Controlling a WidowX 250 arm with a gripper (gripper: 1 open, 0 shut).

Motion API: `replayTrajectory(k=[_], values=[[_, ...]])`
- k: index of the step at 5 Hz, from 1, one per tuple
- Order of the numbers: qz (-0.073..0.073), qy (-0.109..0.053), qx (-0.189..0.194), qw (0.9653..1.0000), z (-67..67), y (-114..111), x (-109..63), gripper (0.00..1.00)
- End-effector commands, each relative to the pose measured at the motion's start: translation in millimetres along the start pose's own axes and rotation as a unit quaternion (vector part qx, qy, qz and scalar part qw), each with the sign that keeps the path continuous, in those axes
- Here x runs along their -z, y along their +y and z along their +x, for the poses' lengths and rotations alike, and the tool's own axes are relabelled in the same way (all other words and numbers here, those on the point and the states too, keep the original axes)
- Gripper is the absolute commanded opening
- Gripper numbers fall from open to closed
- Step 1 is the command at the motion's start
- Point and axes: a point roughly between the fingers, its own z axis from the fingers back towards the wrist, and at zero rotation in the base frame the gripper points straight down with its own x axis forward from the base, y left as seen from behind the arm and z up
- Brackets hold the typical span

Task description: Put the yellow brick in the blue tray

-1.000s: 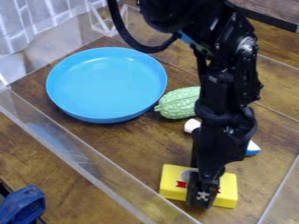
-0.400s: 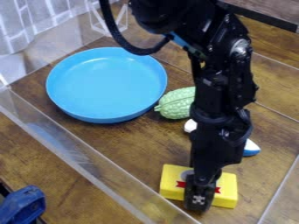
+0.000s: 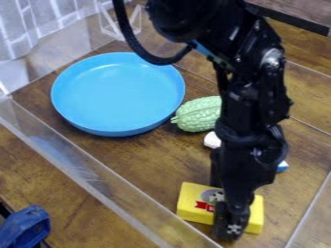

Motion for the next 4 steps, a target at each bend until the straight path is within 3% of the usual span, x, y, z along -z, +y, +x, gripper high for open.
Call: replayTrajectory(k=[1,2,3,4], values=[[-0.002,-0.005,-0.031,0.9995,13.4,-11,1.9,1.0],[0.0,-0.004,-0.036,0.9994,15.8,-6,2.0,1.0],[0.0,-0.006,-0.045,0.999,17.4,1,1.7,0.0],[-0.002,-0.011,-0.022,0.9997,21.7,-2,-2.3,0.0]])
